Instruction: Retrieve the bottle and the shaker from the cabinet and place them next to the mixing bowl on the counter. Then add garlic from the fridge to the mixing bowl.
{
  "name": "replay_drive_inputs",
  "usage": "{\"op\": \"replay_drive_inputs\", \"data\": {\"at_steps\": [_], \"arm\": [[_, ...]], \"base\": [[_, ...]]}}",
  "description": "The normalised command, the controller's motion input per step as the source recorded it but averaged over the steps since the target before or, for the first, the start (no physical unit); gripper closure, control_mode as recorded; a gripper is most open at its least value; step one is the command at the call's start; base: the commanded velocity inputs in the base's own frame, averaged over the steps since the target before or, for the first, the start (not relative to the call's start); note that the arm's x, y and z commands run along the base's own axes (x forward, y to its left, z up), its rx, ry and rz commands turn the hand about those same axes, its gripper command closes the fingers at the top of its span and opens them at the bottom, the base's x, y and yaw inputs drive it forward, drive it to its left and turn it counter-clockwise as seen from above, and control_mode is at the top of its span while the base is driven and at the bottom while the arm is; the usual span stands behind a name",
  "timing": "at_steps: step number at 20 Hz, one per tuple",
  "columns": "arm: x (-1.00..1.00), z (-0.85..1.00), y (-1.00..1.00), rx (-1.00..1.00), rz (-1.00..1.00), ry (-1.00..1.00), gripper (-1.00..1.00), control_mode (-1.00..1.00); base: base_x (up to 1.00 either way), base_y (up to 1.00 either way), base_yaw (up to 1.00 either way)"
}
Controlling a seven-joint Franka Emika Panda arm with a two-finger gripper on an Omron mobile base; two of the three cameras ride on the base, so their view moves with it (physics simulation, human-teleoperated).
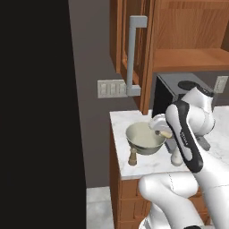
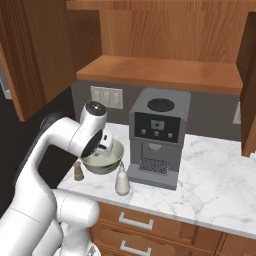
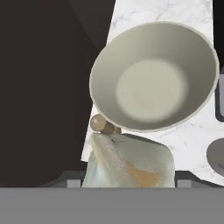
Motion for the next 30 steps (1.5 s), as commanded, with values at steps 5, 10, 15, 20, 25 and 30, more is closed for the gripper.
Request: {"op": "replay_drive_inputs", "data": {"at_steps": [5, 10, 15, 20, 25, 30], "arm": [[0.48, -0.15, 0.00, 0.00, -0.03, 0.00, 1.00, -1.00], [0.44, -0.24, 0.00, 0.00, -0.02, 0.00, 1.00, -1.00], [0.27, -0.17, 0.00, 0.00, -0.03, 0.01, 1.00, -1.00], [0.12, -0.13, 0.00, -0.01, -0.05, 0.04, 1.00, -1.00], [0.09, -0.25, 0.00, -0.02, -0.04, 0.00, 1.00, -1.00], [0.15, -0.06, 0.12, -0.01, -0.04, 0.00, 1.00, -1.00]], "base": [[0.00, 0.00, 0.00], [0.00, 0.00, 0.00], [0.00, 0.00, 0.00], [0.00, 0.00, 0.00], [0.00, 0.00, 0.00], [0.00, 0.00, 0.00]]}}
